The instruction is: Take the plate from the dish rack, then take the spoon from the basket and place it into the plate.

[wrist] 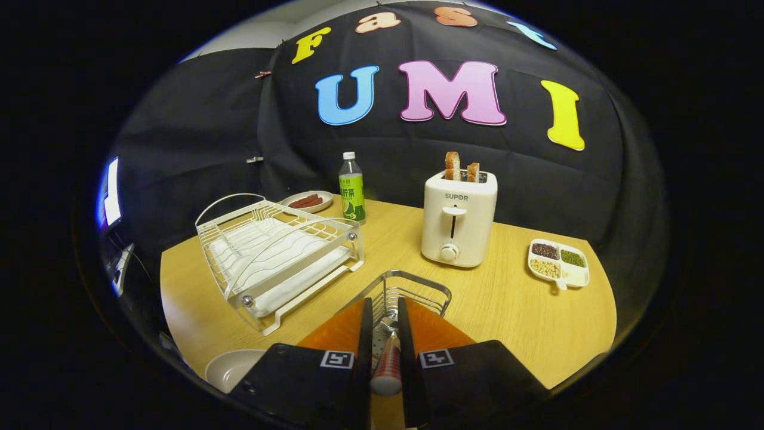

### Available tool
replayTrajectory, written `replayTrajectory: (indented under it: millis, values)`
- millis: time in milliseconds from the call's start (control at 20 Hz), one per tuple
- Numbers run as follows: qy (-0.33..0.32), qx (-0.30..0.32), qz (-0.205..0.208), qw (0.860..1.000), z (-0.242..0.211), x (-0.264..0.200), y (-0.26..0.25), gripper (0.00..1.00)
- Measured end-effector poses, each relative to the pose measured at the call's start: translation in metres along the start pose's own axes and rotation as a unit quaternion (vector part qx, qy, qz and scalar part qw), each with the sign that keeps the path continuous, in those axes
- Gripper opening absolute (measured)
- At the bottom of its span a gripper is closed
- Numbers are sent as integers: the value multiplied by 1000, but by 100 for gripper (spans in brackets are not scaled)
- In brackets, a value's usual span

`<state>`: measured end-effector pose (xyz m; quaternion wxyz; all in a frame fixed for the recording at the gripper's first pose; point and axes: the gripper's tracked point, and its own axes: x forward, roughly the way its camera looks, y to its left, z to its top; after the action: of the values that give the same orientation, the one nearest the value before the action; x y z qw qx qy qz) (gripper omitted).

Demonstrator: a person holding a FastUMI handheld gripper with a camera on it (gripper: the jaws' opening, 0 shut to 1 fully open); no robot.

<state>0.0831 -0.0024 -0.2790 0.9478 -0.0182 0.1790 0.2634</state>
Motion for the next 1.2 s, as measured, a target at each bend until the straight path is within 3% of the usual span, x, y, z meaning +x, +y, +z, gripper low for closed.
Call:
replayTrajectory:
  millis: [400,1200]
  values:
    - [22,6,-15,1000,13,-2,-15,22]
    - [-49,-2,-3,999,117,-35,-7,22]
